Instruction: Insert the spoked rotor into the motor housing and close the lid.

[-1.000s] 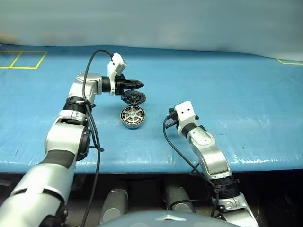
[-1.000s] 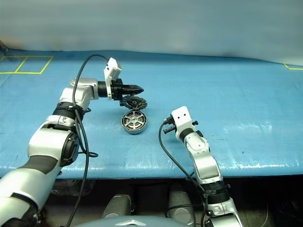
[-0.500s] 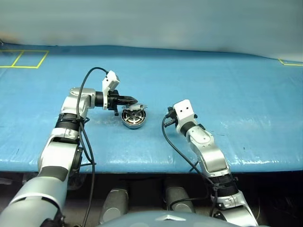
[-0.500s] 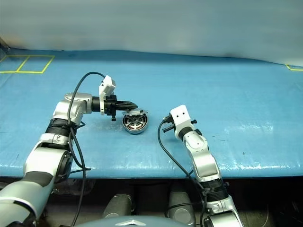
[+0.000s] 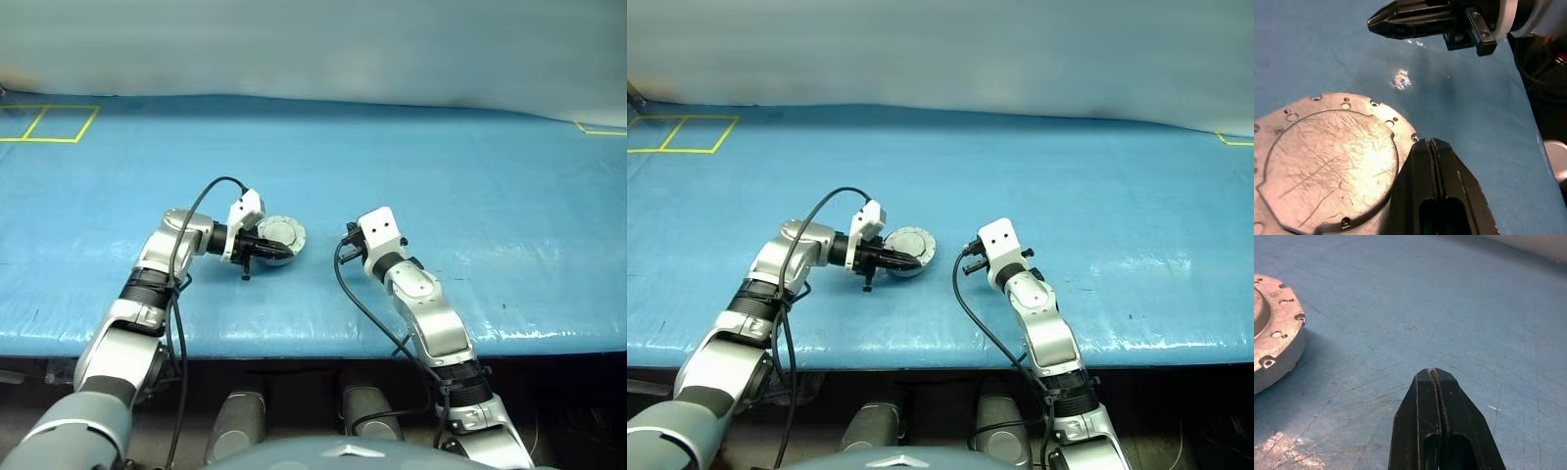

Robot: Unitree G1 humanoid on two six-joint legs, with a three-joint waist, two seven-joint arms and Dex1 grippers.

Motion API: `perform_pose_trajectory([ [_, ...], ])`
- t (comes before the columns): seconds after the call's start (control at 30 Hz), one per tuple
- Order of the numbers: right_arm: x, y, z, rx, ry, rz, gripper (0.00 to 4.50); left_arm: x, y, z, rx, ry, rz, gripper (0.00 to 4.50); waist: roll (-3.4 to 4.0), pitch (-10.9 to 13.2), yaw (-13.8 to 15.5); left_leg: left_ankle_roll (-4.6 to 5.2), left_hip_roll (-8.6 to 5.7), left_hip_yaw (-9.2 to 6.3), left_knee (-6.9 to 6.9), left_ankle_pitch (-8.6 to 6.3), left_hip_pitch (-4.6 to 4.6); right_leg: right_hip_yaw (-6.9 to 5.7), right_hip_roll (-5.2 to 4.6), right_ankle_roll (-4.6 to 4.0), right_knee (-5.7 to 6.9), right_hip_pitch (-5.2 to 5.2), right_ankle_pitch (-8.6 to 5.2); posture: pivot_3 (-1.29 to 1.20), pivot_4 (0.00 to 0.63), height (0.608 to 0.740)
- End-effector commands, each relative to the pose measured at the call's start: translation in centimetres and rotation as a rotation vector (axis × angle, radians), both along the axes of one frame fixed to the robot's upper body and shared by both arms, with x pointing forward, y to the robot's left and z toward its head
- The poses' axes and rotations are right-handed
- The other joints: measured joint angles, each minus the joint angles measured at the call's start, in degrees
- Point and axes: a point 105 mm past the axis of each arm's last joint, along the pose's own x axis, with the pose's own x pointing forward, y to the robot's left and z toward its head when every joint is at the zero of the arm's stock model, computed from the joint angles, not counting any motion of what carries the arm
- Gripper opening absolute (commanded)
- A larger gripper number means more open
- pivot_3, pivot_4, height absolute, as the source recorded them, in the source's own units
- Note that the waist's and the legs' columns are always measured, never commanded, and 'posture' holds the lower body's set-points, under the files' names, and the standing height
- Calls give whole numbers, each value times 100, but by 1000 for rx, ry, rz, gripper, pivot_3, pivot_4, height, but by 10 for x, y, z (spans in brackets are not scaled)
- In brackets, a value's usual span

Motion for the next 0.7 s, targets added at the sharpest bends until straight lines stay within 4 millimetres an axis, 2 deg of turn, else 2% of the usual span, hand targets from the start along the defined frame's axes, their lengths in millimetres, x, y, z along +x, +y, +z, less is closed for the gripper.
perform_pose_trajectory([
  [0.03,1,5,14,18,-53,14,0,-4,6,-7,36,-10,16,27,0,0,-3,0,0,1,0,0,2,0,0,-1,0,1,0,0,150,740],
  [0.23,0,10,16,30,-58,49,0,-6,16,-8,-3,-17,95,27,2,-2,-2,0,3,0,1,0,12,-1,0,-4,0,11,-2,0,150,740],
  [0.47,2,17,23,31,-89,88,0,6,28,11,-106,-94,224,27,3,-2,4,1,3,-1,7,1,12,-1,0,-4,0,14,-2,0,150,740],
  [0.7,-5,34,32,124,-103,196,0,3,28,29,-229,-124,253,27,3,-2,5,0,2,-1,-6,1,5,-1,-1,-3,-8,7,-1,0,150,740],
])
